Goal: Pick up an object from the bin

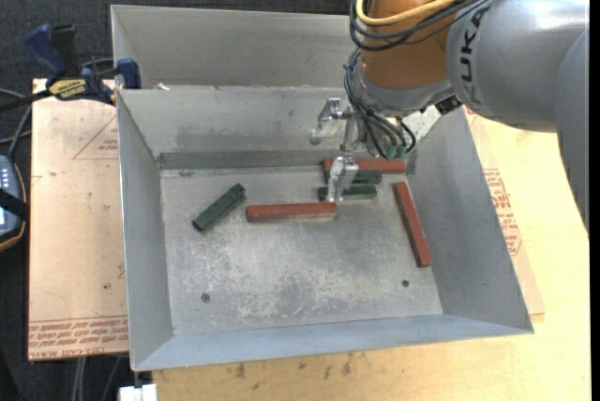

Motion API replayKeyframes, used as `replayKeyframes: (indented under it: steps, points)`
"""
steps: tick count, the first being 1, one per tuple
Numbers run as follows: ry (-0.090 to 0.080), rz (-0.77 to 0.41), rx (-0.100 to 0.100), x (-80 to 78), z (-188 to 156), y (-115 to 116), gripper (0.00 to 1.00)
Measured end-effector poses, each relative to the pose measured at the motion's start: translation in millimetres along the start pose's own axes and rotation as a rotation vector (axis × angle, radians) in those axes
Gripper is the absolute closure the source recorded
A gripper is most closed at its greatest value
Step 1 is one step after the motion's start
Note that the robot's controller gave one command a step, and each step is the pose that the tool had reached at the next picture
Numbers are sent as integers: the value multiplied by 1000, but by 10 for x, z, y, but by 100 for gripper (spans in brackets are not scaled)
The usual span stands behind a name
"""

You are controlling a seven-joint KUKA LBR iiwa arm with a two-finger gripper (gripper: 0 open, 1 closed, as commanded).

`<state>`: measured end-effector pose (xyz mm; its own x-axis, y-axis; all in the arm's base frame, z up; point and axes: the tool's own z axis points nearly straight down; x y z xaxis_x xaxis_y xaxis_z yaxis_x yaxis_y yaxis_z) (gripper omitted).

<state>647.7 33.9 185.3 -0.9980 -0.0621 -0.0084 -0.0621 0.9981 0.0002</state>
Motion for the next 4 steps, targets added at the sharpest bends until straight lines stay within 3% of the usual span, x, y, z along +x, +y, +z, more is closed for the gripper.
replayKeyframes:
  steps: [1, 2, 3, 4]
  points:
    - [3, -182, -1, 176, 682, 78, 0]
    - [-11, -158, -3, -4, 1050, 202, 100]
    - [-11, -157, -3, -4, 1050, 201, 100]
    - [0, -141, -1, -18, -567, 125, 100]
